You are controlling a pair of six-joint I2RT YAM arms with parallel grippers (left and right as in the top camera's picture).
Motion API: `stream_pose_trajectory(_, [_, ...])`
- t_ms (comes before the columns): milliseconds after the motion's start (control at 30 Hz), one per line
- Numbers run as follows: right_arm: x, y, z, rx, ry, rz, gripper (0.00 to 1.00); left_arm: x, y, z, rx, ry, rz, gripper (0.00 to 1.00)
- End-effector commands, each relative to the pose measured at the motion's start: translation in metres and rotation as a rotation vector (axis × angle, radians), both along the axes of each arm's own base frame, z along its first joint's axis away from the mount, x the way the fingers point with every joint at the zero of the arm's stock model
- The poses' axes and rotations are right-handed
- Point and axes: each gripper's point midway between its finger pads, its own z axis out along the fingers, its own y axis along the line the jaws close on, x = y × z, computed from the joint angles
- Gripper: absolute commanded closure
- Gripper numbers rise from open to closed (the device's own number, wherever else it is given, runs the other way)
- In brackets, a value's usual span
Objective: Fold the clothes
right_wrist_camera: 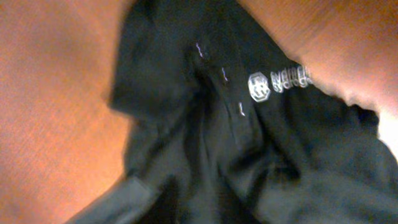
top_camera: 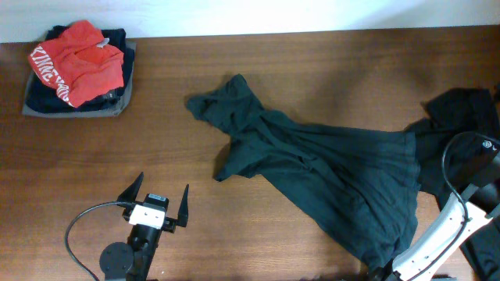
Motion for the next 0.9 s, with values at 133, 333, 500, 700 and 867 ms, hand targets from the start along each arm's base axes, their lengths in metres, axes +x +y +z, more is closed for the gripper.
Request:
stream_pose_trajectory(133, [-0.030,0.007,-0.035,0.050,0.184,-0.022,0.96,0.000,0.002,-0.002,0.016,-0.002,0.008,0.01])
stream_pose_trajectory(333, [-0.065,-0.005,-0.074,0.066,0.326,-0.144,0.96,0.000,0.002,-0.002,0.016,-0.002,0.008,0.01])
stream_pose_trajectory(500, [-0.082,-0.008,-0.104,0.115,0.368,-0.185,0.96,0.000,0.002,-0.002,0.016,-0.003,0.008,0.01])
stream_pose_trajectory(700, [-0.083,-0.009,-0.148,0.119,0.364,-0.189,0.96,0.000,0.002,-0.002,0.016,-0.003,0.008,0.01])
stream_pose_trajectory(867, [-0.068,-0.008,-0.161,0.139,0.291,-0.185,0.96,0.000,0.002,-0.002,0.016,-0.003,0.008,0.01])
